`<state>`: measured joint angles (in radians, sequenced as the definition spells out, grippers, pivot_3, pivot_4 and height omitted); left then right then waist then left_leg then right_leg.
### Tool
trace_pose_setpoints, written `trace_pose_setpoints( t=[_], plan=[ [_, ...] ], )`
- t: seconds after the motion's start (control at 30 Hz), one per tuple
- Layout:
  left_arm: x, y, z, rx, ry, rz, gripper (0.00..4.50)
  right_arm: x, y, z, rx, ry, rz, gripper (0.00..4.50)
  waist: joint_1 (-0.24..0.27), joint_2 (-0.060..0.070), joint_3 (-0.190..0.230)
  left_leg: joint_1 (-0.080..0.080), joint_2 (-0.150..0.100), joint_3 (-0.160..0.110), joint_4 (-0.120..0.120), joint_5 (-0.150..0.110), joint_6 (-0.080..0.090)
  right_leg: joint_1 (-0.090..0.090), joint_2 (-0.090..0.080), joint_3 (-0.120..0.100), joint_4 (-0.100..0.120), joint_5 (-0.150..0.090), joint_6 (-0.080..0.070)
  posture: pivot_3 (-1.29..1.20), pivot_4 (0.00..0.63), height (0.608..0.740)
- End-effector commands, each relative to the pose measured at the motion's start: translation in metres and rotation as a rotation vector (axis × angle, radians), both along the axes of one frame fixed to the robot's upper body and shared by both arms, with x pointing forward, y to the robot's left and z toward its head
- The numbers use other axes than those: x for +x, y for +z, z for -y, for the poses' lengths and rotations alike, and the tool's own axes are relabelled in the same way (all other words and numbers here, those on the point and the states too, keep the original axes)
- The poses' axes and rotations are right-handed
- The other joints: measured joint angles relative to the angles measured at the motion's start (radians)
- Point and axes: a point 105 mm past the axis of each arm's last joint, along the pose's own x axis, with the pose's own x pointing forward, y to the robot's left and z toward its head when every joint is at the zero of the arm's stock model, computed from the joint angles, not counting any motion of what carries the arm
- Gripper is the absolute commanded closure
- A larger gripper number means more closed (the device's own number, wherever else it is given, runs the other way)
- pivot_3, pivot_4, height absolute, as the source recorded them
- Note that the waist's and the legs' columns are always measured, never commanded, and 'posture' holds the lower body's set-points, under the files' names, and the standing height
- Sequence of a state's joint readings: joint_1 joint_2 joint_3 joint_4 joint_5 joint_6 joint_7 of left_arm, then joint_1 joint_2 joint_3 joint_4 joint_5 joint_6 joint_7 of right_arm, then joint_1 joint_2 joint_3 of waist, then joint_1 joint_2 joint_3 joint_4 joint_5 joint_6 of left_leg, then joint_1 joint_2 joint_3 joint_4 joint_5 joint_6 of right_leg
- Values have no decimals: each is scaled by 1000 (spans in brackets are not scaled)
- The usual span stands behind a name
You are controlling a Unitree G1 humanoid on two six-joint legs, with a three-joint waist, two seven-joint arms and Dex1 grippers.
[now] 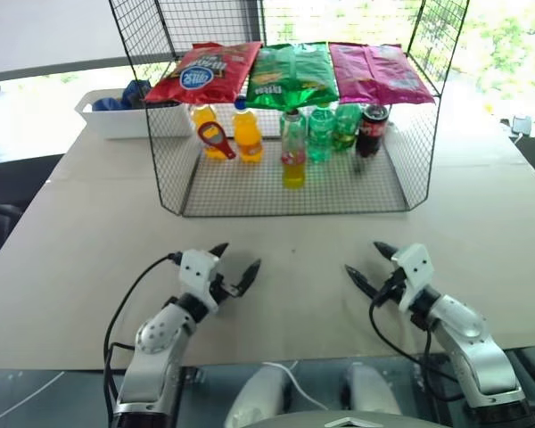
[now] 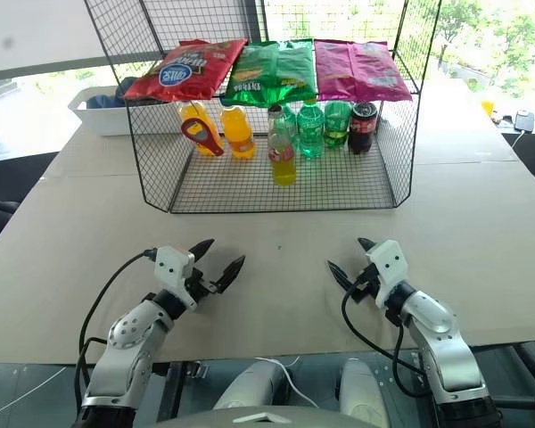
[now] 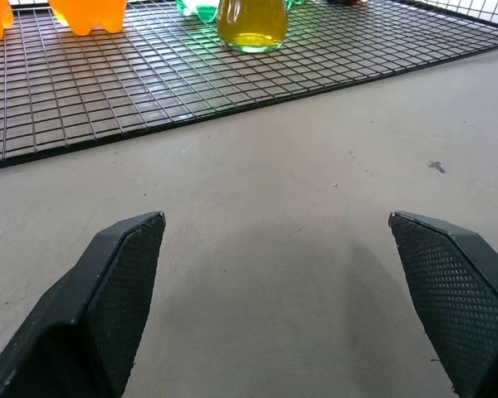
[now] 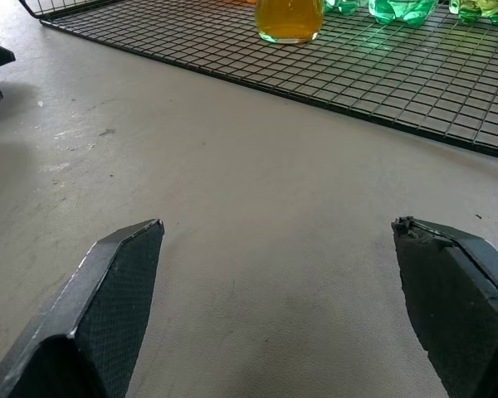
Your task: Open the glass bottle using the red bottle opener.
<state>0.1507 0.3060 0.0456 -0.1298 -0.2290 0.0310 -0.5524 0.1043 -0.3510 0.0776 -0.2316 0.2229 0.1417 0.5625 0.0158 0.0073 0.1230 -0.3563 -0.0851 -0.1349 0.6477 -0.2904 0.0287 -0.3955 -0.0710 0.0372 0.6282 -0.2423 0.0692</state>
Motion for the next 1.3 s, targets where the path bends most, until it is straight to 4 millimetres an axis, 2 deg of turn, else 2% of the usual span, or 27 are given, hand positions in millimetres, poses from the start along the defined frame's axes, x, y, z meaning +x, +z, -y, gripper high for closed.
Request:
trace_pose_setpoints(
  t=[0.03, 0.53, 0.73, 1.0, 1.13, 1.3],
  plan=[
    [-6, -14, 4, -30, -3, -71, 0, 1, 9, 0, 9, 12, 42, 54, 0, 0, 0, 0, 0, 0, 0, 0, 0, 0, 0, 0, 0, 0, 0, 0, 150, 740],
    [-2, -8, -3, -23, 13, -60, 0, -1, 3, -4, 12, 11, 40, 54, 0, 0, 1, 0, 0, 0, 0, 0, 0, 0, 0, 0, 0, 0, 0, 0, 150, 740],
    [10, 4, -11, -50, 71, -14, 0, 0, 11, -8, 30, 25, 70, 54, 1, -2, 3, 0, 0, 0, 0, 0, 0, 0, 0, 0, 0, 0, 0, 0, 150, 740],
    [50, 41, -27, -64, 223, 157, 0, -5, 59, -39, 148, 197, 175, 54, -4, -10, 11, -4, 1, -3, 2, 2, -3, -3, 1, -4, 0, 0, 0, 0, 150, 740],
    [84, 67, -25, -96, 290, 248, 0, -4, 97, -63, 211, 297, 260, 54, -1, -12, 12, -8, 0, -4, 2, 2, -3, -6, 1, -4, 0, 1, -1, 0, 150, 740],
    [104, 85, -31, -138, 345, 319, 0, -7, 118, -75, 236, 353, 305, 54, -2, -13, 13, -12, 0, -6, 2, 2, -3, -9, 1, -7, -1, 1, -1, 0, 150, 740]
  ],
)
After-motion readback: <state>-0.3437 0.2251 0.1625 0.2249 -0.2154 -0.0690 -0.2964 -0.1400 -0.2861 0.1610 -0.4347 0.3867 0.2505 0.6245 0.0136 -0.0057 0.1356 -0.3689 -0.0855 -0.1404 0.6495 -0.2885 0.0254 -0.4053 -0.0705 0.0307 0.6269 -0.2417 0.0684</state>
